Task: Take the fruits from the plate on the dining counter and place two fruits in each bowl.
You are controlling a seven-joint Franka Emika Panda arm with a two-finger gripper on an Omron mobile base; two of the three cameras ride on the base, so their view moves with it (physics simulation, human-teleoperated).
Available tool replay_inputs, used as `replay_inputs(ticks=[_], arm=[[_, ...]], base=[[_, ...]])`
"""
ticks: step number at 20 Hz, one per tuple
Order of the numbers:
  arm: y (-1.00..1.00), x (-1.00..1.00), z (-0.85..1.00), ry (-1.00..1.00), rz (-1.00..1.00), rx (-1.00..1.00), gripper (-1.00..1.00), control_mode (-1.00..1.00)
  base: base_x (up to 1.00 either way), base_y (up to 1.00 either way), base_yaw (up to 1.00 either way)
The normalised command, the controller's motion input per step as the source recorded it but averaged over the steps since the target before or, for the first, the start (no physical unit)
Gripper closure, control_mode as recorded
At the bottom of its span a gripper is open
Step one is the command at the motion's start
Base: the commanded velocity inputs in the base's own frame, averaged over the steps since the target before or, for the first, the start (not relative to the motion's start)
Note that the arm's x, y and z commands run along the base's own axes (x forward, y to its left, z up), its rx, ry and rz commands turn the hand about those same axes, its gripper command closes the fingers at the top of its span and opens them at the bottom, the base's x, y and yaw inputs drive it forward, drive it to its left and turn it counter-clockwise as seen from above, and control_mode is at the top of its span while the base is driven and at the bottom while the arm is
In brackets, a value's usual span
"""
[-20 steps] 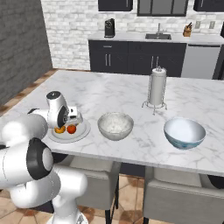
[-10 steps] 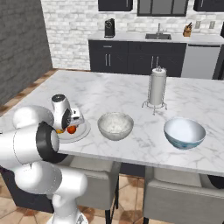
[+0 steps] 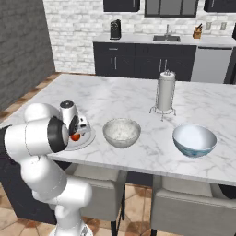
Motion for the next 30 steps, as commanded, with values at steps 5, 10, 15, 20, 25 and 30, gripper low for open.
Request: replay_inputs(ticks=[5, 10, 15, 20, 25, 30], arm=[[0.02, 0.29, -0.21, 0.03, 0.01, 0.02, -1.00, -1.00], [0.09, 0.29, -0.17, 0.00, 0.01, 0.00, -1.00, -1.00], [0.11, 0.04, -0.17, 0.00, 0.00, 0.00, -1.00, -1.00], [0.02, -0.01, -0.18, 0.00, 0.00, 0.00, -1.00, -1.00], [0.00, -0.16, -0.12, 0.00, 0.00, 0.00, 1.00, -1.00], [-0.07, -0.41, -0.01, 0.00, -0.05, 0.00, 1.00, -1.00]], base=[[0.00, 0.00, 0.00], [0.00, 0.00, 0.00], [0.00, 0.00, 0.00], [0.00, 0.00, 0.00], [0.00, 0.00, 0.00], [0.00, 0.00, 0.00]])
